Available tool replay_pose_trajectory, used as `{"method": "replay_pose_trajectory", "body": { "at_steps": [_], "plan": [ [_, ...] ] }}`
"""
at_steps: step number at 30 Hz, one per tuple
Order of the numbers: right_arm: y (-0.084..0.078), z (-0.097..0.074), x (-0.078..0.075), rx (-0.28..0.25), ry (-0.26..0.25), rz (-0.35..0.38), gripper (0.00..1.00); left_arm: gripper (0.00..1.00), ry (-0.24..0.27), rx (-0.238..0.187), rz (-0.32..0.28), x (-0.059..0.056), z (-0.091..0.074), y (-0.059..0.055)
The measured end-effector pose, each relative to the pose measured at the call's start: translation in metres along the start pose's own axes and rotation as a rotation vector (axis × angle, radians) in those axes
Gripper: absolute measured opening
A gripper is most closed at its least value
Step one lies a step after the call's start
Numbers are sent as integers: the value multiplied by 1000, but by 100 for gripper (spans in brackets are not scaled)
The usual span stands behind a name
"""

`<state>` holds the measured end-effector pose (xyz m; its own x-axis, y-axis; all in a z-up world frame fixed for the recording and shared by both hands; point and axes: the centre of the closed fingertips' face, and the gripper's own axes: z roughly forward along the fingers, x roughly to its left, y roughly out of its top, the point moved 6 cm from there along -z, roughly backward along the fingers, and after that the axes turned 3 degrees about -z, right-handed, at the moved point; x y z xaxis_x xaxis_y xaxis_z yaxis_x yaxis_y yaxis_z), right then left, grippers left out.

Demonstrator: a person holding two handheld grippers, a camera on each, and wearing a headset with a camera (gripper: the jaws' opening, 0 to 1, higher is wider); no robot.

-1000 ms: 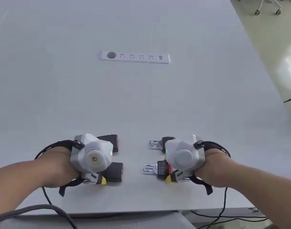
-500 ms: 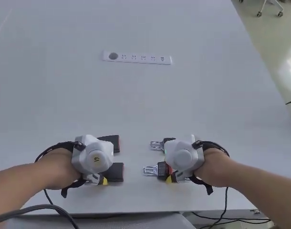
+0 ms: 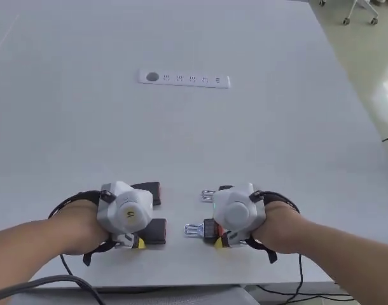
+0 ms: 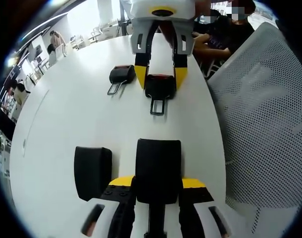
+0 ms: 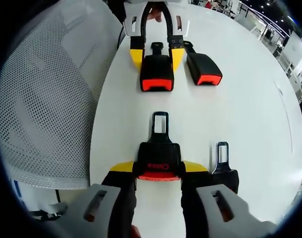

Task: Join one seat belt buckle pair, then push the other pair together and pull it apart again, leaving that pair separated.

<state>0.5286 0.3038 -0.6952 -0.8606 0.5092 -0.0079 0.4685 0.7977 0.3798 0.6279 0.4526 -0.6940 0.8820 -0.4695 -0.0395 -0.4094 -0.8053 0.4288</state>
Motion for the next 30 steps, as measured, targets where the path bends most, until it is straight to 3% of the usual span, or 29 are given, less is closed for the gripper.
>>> {"method": "replay_pose_trajectory", "body": {
  "at_steps": [15,18,30],
  "plan": [
    [30,11,1,-49,-1,12,33,34,4,8,-20,0,0,0],
    [33,14,2,-51,1,3,33,34,5,22,-12,0,0,2],
    [45,15,0,-64,-7,2,33,34,-1,3,-15,1,0,0]
  ]
}}
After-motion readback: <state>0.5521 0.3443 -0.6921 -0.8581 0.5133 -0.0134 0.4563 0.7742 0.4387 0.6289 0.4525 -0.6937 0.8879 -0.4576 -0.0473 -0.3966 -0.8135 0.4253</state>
